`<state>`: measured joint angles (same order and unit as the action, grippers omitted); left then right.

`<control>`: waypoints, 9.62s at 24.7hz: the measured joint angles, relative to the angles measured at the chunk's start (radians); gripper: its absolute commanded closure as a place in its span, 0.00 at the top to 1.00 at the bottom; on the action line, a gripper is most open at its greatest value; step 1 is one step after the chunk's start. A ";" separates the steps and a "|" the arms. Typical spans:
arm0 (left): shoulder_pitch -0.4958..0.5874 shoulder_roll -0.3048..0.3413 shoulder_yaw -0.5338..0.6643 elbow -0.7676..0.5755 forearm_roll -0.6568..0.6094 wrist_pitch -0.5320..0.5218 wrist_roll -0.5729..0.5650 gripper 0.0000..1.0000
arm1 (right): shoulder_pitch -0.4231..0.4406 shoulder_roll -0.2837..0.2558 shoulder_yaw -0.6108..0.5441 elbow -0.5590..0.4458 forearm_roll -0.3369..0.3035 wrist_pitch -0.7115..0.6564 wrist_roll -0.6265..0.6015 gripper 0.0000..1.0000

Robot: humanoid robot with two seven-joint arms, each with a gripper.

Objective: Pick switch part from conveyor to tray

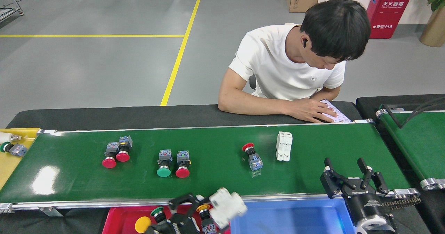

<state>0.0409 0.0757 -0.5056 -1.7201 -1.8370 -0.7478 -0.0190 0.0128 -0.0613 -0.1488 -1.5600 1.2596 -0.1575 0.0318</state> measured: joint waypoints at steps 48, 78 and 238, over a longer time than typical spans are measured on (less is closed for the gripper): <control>-0.132 0.020 0.889 0.390 0.270 0.340 -0.131 1.00 | -0.452 0.216 0.637 0.488 -0.033 0.182 0.027 0.09; -0.416 0.179 0.803 0.856 0.293 0.377 -0.041 0.01 | 0.243 -0.102 -0.075 -0.101 -0.324 -0.612 0.133 1.00; 0.248 -0.202 0.947 -0.043 0.313 0.283 0.011 0.99 | 0.198 -0.058 0.130 -0.194 -0.006 0.189 -0.049 0.99</control>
<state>0.2892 -0.1260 0.4409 -1.7627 -1.5243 -0.4644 -0.0076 0.2110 -0.1189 -0.0186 -1.7543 1.2539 0.0317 -0.0177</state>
